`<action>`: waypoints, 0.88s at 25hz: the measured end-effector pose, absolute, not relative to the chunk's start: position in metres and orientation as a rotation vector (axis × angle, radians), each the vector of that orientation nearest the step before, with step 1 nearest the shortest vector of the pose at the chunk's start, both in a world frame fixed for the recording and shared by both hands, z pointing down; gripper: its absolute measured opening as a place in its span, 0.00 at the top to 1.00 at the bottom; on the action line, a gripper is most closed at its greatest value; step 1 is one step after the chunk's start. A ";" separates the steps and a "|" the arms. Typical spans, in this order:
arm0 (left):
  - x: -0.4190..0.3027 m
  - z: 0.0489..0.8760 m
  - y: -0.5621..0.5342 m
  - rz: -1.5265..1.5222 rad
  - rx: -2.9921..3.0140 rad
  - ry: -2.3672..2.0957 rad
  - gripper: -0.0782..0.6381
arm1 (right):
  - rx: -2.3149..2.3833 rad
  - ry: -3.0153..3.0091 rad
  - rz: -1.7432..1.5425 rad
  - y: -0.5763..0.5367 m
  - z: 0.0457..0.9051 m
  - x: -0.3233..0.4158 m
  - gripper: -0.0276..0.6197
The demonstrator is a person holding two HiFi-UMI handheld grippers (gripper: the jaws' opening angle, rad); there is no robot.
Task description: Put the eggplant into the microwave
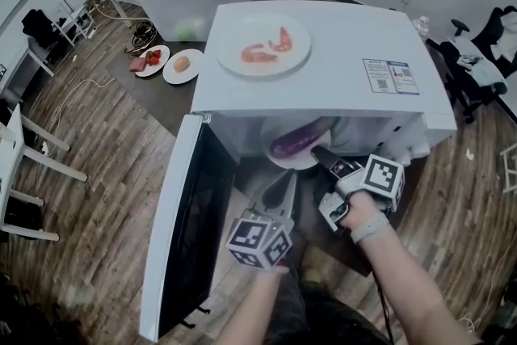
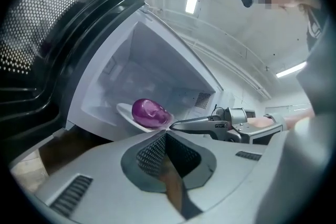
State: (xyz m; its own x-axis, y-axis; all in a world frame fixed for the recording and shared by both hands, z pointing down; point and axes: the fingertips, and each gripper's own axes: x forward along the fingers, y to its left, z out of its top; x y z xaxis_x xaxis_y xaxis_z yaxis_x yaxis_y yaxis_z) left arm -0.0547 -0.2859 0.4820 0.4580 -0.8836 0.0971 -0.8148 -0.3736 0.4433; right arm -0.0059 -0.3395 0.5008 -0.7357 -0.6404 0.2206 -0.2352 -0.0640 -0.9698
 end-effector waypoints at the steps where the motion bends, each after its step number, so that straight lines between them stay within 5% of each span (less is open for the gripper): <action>1: -0.055 0.482 -0.287 -0.219 2.279 -1.424 0.89 | -0.932 1.927 -1.857 -0.340 0.500 -0.007 0.87; 22: -0.053 0.481 -0.307 -0.219 2.262 -1.439 0.89 | -1.007 2.678 -1.366 -0.311 0.494 -0.013 0.79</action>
State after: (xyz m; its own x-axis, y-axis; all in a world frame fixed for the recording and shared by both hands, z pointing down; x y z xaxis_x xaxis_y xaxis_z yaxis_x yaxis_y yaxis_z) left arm -0.0527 -0.3070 0.4808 0.4438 -0.8901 0.1036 -0.8189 -0.3559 0.4503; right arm -0.0129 -0.3107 0.4939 -0.7979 -0.5240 0.2980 -0.5488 0.4269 -0.7188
